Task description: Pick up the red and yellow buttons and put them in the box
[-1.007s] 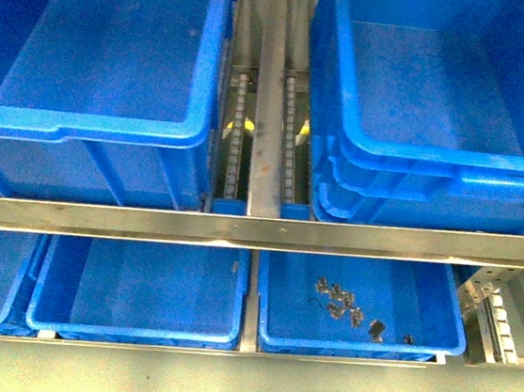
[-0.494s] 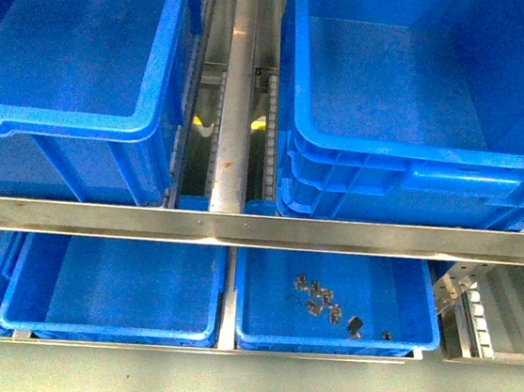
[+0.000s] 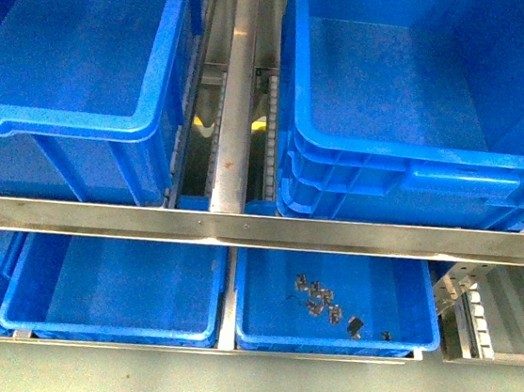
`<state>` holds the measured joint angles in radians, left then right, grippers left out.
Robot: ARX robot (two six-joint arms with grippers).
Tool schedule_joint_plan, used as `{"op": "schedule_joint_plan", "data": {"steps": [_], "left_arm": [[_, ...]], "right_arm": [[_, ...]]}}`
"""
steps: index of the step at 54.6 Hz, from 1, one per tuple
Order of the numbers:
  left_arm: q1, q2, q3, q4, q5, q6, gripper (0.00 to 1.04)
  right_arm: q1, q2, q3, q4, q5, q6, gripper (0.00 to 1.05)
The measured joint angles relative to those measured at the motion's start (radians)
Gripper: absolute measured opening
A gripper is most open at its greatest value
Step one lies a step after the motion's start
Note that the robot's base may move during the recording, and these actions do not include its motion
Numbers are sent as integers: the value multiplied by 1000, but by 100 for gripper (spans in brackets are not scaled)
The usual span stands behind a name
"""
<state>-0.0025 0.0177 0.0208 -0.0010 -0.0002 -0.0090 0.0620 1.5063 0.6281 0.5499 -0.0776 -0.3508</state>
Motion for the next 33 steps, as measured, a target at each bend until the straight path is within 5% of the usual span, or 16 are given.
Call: {"op": "schedule_joint_plan", "data": {"steps": [10, 12, 17, 20, 33], "left_arm": [[0, -3, 0, 0, 2, 0, 3], [26, 30, 17, -57, 85, 11, 6], [137, 225, 142, -365, 420, 53, 22], [156, 295, 165, -457, 517, 61, 31], [166, 324, 174, -490, 574, 74, 79]], "right_arm": [[17, 17, 5, 0, 9, 4, 33], [21, 20, 6, 0, 11, 7, 33], [32, 33, 16, 0, 22, 17, 33], [41, 38, 21, 0, 21, 19, 33], [83, 127, 91, 0, 26, 26, 33]]}}
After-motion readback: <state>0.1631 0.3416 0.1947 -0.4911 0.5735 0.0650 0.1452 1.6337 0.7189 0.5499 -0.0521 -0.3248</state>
